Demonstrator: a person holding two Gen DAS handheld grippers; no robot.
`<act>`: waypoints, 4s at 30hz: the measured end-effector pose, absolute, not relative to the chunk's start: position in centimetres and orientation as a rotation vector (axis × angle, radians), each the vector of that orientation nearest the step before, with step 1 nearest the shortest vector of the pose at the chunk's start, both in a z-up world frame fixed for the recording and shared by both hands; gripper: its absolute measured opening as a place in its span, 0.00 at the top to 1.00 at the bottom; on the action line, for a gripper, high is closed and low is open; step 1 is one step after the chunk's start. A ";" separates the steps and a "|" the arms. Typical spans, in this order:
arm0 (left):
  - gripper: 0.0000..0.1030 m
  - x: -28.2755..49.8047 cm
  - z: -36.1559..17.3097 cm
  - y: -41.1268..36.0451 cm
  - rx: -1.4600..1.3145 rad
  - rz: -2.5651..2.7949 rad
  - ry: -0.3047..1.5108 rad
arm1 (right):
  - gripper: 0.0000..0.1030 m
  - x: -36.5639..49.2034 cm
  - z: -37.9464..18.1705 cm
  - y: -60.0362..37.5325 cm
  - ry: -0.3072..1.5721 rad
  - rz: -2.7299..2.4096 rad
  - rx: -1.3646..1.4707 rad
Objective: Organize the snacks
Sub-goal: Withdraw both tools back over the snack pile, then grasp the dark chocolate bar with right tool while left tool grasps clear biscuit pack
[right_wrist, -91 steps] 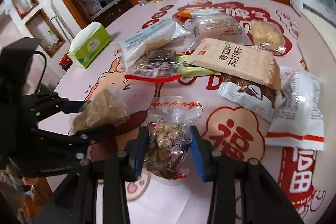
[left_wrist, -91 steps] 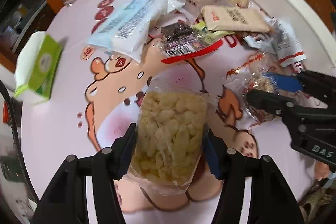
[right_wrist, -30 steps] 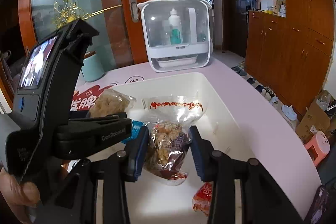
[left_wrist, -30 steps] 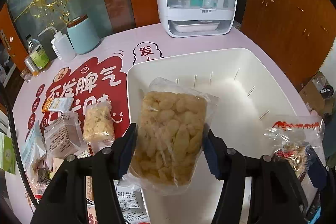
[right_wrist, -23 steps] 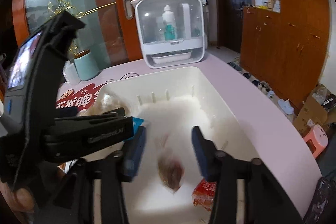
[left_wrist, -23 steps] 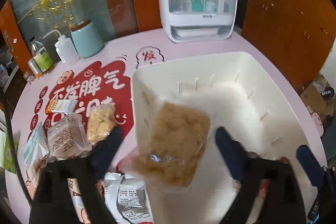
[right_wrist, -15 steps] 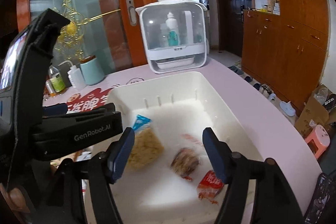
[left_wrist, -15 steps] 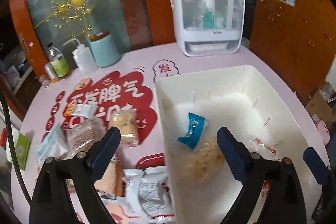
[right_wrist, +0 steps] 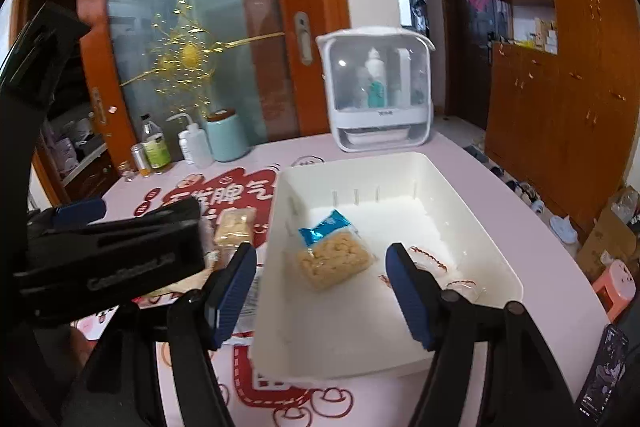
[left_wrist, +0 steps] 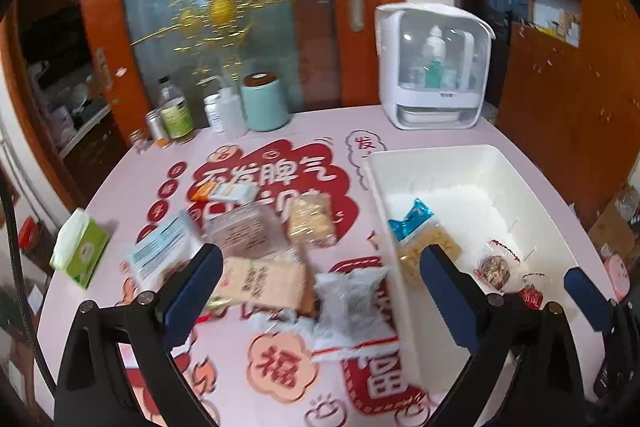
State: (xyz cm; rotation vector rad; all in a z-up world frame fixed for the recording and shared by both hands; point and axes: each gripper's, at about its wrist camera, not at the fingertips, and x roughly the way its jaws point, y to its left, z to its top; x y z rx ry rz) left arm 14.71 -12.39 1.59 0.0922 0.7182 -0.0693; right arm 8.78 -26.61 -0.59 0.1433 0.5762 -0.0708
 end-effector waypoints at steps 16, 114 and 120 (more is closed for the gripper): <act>0.03 7.6 0.9 1.5 -0.003 0.114 0.695 | 0.34 5.7 1.8 -21.2 0.526 -0.011 0.081; 0.03 31.4 -16.6 8.2 0.798 -0.325 1.238 | 0.56 21.5 -14.8 -3.0 1.172 0.726 0.042; 0.02 32.8 -16.6 9.1 0.688 -0.259 1.218 | 0.56 21.4 -14.9 -2.9 1.164 0.725 0.041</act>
